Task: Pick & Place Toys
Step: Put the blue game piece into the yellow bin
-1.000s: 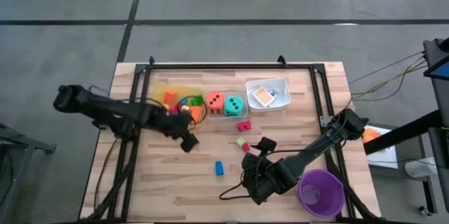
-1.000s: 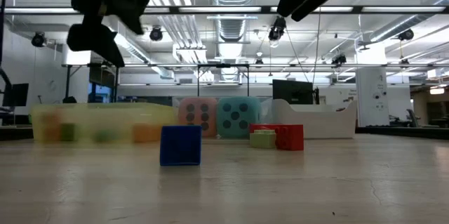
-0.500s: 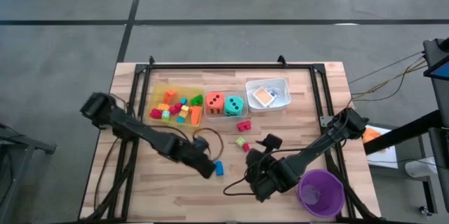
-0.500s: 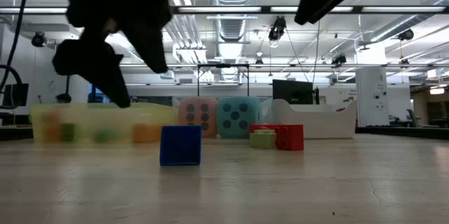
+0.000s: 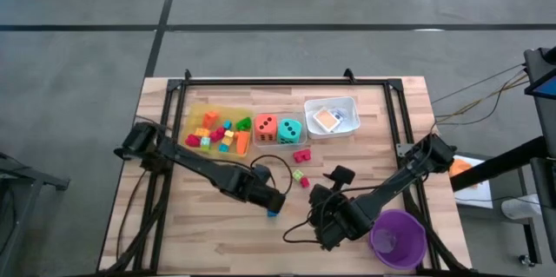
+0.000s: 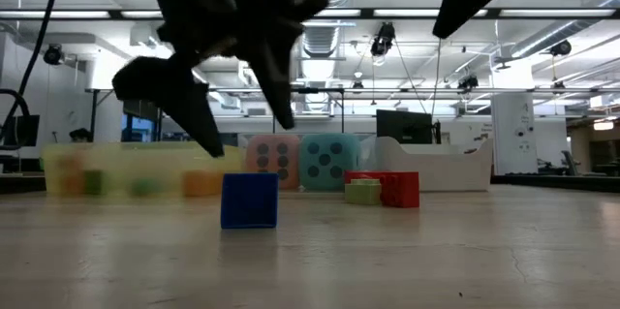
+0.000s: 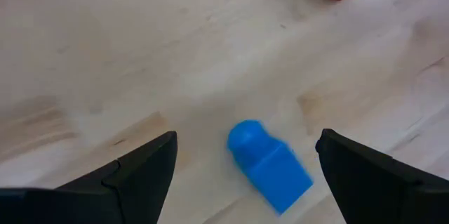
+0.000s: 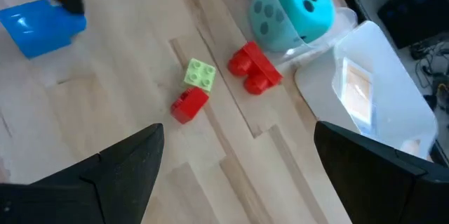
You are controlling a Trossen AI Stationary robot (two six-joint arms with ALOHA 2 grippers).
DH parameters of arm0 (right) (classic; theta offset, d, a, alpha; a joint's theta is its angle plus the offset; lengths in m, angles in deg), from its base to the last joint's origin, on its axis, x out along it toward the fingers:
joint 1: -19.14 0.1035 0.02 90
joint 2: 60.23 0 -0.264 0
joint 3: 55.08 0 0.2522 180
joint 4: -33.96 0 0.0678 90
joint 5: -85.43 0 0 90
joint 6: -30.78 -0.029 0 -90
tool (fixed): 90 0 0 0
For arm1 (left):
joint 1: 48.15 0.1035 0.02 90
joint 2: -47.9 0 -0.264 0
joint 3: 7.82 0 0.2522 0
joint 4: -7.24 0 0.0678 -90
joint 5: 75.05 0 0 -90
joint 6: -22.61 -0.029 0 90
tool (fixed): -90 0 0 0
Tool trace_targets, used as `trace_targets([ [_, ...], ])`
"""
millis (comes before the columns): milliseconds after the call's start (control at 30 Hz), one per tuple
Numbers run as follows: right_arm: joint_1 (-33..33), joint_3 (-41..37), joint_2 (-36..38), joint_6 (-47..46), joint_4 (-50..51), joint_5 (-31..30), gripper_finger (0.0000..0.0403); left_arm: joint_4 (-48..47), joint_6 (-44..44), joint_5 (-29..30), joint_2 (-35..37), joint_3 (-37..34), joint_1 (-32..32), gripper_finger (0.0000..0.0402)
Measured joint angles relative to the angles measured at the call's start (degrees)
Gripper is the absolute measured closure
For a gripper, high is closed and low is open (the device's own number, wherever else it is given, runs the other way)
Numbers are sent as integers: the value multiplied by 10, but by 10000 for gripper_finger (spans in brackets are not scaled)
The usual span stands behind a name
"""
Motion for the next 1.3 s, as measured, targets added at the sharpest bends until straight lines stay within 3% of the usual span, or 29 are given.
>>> trace_targets([
  [233,18,0,18,-30,18,-28,38,83,19,-14,-61,8,0,62],
  [833,29,-1,28,-17,21,-47,38,27,91,-43,-73,14,-23,62],
  [1067,29,-1,31,-21,21,-47,38,18,64,-41,-73,11,-24,63],
  [1167,29,-1,31,-20,21,-47,38,18,46,-39,-77,12,-23,78],
  [1300,29,-1,31,-13,20,-47,38,16,33,-34,-79,12,-24,133],
])
